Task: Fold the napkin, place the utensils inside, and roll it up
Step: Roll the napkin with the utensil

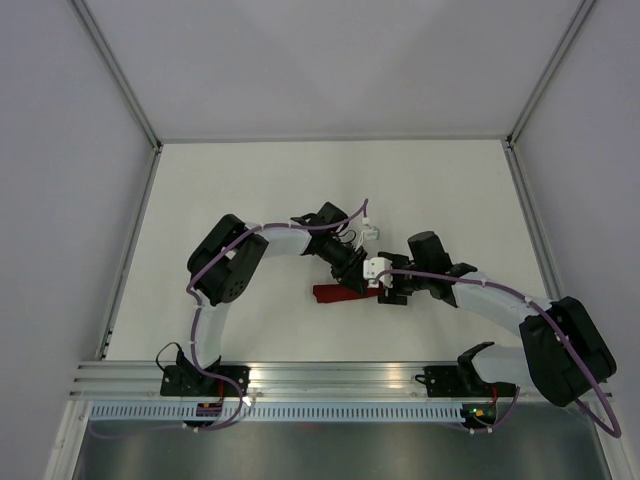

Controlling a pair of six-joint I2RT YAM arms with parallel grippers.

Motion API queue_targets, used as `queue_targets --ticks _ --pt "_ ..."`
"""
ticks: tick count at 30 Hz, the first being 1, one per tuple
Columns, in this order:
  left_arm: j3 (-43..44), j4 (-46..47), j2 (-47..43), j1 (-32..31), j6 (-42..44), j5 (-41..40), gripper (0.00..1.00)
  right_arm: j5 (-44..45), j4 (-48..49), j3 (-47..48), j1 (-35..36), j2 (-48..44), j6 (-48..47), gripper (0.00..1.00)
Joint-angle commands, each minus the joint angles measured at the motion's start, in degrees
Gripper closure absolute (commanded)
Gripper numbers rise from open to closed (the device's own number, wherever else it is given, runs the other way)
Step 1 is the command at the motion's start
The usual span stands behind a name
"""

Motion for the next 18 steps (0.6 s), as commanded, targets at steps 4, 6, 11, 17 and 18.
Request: queue_targets --ticks 4,6,11,17,18 --pt "2.4 -3.6 0.8 -0.1 -2.4 -0.8 0.61 -0.2 1.7 1.4 1.0 1.1 -2.0 0.45" --pt "2.6 -3.6 -0.2 -0.1 -2.5 -1.5 0.59 -0.5 -2.7 2.3 1.0 2.0 -3.4 0.50" --pt "3.2 -3.0 -2.9 0.0 -3.0 -4.5 0.53 -0.7 -11.5 5.7 1.0 5.5 -7.6 0.63" --pt "1.6 -0.1 -7.9 1.2 -4.5 -10.4 0.44 -1.8 -20.6 11.5 0.8 10.3 -8.2 0.67" --pt "1.3 0.9 -8.5 1.3 -4.7 -11.1 0.43 -2.2 -21.8 12.5 0.8 11.1 -8.3 0.67"
